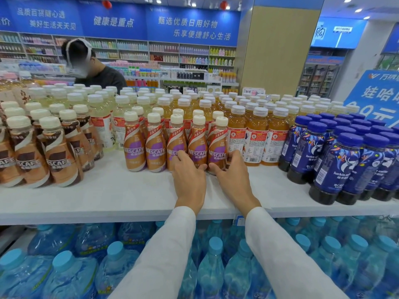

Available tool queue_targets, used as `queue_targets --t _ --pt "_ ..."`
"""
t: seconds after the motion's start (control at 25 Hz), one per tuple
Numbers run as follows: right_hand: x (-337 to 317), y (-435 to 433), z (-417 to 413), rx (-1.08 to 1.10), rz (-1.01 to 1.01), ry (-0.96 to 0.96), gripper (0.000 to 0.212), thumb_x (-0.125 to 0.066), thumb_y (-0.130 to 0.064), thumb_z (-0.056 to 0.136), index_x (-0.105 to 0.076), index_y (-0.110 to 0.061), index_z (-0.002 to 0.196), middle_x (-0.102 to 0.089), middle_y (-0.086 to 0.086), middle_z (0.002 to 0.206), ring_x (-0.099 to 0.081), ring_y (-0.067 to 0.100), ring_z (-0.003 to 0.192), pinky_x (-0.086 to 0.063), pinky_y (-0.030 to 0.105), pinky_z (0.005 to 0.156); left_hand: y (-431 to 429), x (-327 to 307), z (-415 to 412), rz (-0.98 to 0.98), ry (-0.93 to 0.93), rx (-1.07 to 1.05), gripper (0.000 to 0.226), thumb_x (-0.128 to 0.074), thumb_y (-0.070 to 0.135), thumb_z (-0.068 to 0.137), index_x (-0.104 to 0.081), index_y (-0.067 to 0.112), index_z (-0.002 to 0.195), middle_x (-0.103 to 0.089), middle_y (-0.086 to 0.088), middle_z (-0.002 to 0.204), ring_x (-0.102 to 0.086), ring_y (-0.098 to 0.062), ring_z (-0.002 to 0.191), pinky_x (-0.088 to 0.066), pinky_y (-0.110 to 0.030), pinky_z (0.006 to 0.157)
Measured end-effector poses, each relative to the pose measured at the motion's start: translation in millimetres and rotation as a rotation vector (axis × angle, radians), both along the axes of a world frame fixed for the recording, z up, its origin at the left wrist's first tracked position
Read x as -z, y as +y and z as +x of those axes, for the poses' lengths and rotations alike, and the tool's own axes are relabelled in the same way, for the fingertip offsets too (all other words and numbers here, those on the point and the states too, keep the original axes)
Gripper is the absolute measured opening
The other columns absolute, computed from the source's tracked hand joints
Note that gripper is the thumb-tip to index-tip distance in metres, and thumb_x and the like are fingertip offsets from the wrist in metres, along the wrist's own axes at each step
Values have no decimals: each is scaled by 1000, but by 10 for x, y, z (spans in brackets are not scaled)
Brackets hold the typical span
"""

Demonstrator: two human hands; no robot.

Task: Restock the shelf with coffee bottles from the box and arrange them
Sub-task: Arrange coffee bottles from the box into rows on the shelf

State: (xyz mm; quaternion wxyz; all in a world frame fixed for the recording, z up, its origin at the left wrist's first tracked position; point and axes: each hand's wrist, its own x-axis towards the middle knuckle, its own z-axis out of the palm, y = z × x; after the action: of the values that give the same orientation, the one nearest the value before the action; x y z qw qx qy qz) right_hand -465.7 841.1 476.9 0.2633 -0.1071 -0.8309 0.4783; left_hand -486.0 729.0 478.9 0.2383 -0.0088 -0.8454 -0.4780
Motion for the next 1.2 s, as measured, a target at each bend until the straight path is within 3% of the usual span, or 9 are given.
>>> queue_targets --t 0.48,0.6,0.68,0.84,1.0,1.2 --pt "17 14 -52 7 -17 -21 63 -77 -42 85 -43 -25 135 -56 -2 135 -57 19 122 -53 42 102 14 39 3 9 -40 -3 70 -77 40 85 -40 14 139 -52 -9 137 -56 -27 122 -54 -40 99" --pt "-6 -1 36 -5 -42 -27 69 -78 -45 82 -43 -25 138 -55 -3 134 -57 15 118 -52 32 97 -57 68 104 32 -53 4 65 -76 45 84 -46 14 133 -58 -7 131 -60 -26 117 -55 -39 96" --pt "4 -57 203 -13 -19 -6 58 -75 -40 87 -46 -26 135 -54 -5 130 -55 9 108 -48 24 90 -156 100 243 24 -32 13 56 -74 44 86 -50 17 129 -61 -3 125 -61 -23 113 -52 -35 95" --pt "99 -290 691 -93 18 74 40 -64 -37 96 -52 -29 133 -55 -16 126 -55 2 109 -47 23 97 -465 183 655 -44 -14 -44 40 -62 46 93 -57 20 124 -63 3 118 -58 -18 110 -45 -32 95" --pt "272 -584 1305 -207 -123 97 31 -64 -38 96 -61 -33 126 -61 -24 122 -57 -7 110 -42 12 92 -982 353 1238 116 -10 11 34 -60 48 94 -60 29 123 -62 16 117 -56 -5 110 -48 -30 97" --pt "711 -1211 1841 -338 -333 55 17 -72 -20 90 -72 -28 105 -74 -14 105 -65 -5 98 -46 4 81 -1846 801 2129 366 -94 -51 23 -64 37 94 -65 34 116 -70 19 108 -63 4 106 -53 -22 91"
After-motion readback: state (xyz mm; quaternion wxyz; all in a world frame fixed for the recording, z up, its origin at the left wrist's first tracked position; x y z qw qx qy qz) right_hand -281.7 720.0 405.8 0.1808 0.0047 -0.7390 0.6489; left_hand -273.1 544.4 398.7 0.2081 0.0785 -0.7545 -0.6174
